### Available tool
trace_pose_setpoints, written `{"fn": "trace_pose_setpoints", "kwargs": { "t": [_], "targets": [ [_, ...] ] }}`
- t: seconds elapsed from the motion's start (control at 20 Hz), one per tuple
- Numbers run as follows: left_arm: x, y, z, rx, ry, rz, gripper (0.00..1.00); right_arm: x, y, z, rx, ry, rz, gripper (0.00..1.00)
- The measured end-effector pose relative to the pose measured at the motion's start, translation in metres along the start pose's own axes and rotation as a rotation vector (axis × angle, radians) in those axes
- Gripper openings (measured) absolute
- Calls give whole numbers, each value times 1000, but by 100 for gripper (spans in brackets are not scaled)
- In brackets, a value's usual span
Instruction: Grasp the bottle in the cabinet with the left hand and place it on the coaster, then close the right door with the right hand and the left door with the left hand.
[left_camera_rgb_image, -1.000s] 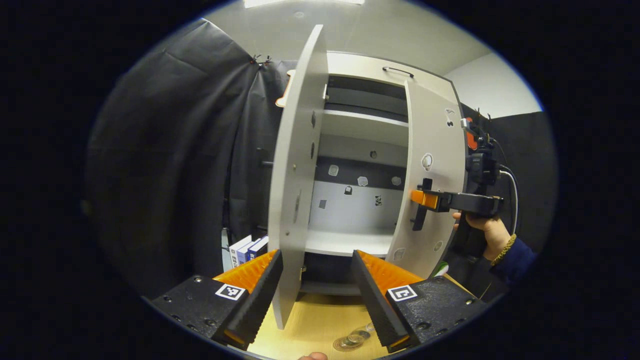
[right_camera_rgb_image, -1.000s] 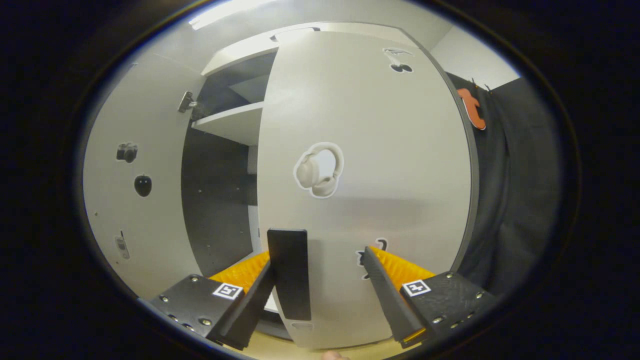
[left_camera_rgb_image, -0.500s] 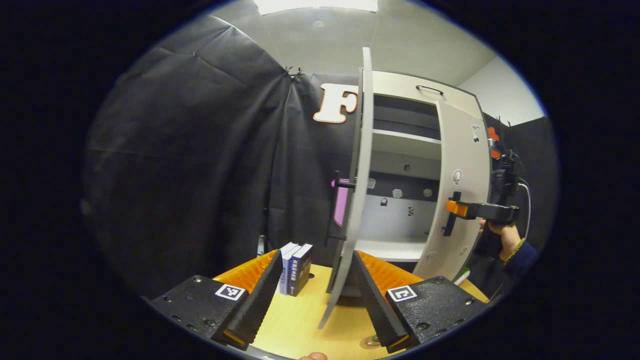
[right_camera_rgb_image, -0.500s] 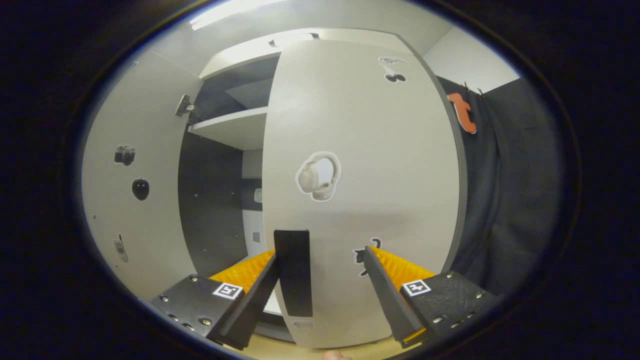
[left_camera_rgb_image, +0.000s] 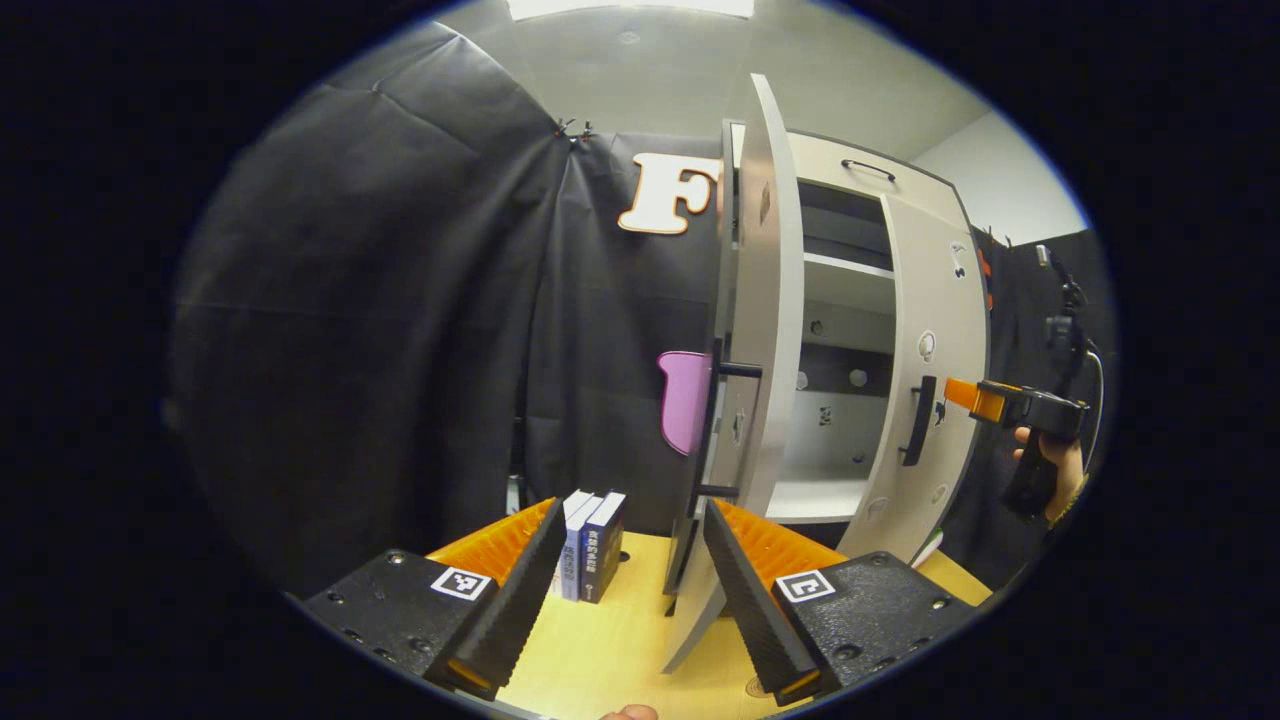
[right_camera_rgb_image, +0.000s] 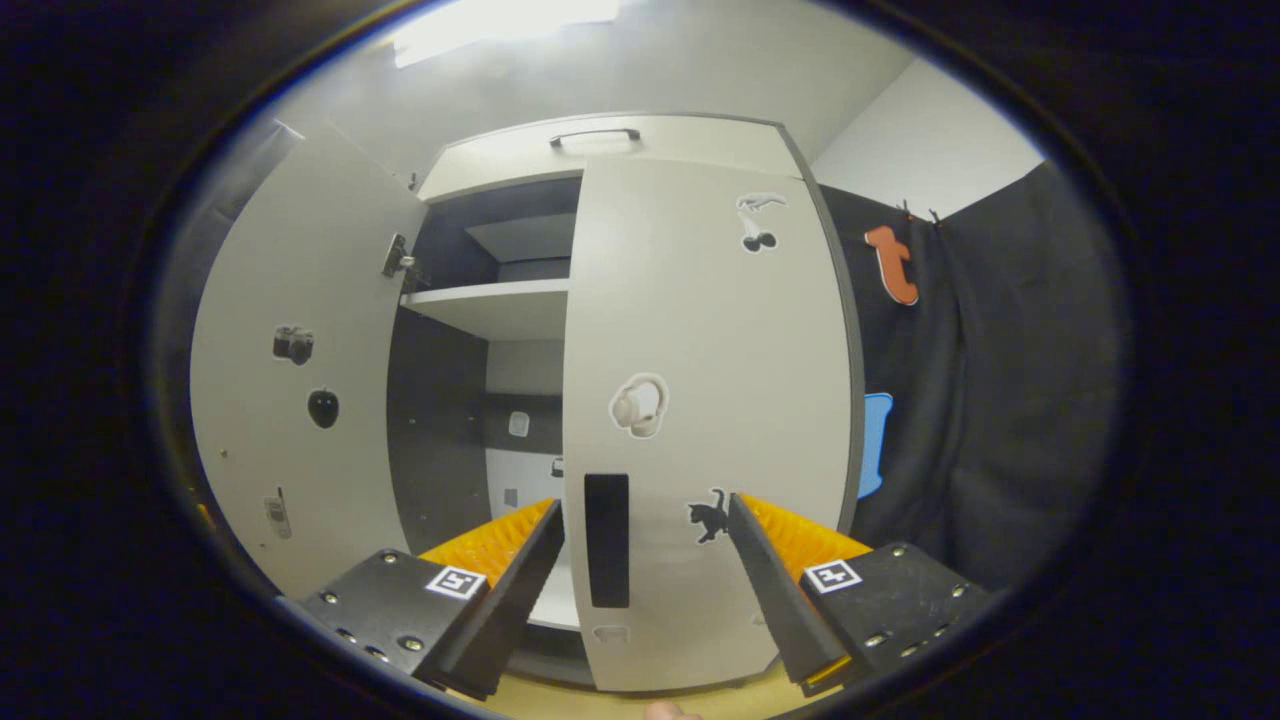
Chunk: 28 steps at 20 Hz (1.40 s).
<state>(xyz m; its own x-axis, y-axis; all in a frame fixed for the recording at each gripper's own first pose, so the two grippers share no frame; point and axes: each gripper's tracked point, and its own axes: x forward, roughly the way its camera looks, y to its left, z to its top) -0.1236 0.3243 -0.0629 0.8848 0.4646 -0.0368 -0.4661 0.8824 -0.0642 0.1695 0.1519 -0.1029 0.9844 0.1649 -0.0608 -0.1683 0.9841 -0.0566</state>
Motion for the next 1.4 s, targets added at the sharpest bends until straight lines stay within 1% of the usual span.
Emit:
{"fn": "trace_pose_setpoints", "kwargs": {
  "t": [0.2, 0.25, 0.3, 0.4, 0.45, 0.5, 0.55, 0.85, 1.0, 1.2, 1.4],
  "targets": [
    [30, -7, -7, 3, 9, -46, 88, -11, -20, -5, -13, 10, -52, 100],
    [35, -10, -6, -5, 6, -63, 88, -14, -24, -8, -18, 16, -64, 97],
    [39, -9, -8, -4, 7, -67, 88, -16, -28, -11, -23, 23, -76, 100],
    [42, -14, -7, -6, 11, -103, 88, -18, -34, -17, -22, 37, -92, 100],
    [42, -18, -7, -17, 18, -121, 87, -19, -36, -20, -18, 43, -97, 97],
    [42, -21, -9, -29, 26, -135, 87, -19, -38, -21, -14, 48, -102, 100],
    [43, -26, -9, -34, 31, -150, 87, -19, -40, -22, -10, 50, -104, 100],
    [46, -69, -12, 14, 25, -242, 87, -23, -52, -20, -17, 47, -109, 100],
    [50, -94, -14, 16, 25, -290, 87, -30, -63, -22, -31, 53, -118, 100],
    [59, -122, -10, 24, 6, -327, 87, -40, -86, -20, -42, 58, -149, 100],
    [68, -152, -11, 10, 8, -380, 87, -51, -110, -19, -43, 66, -188, 100]
  ]
}}
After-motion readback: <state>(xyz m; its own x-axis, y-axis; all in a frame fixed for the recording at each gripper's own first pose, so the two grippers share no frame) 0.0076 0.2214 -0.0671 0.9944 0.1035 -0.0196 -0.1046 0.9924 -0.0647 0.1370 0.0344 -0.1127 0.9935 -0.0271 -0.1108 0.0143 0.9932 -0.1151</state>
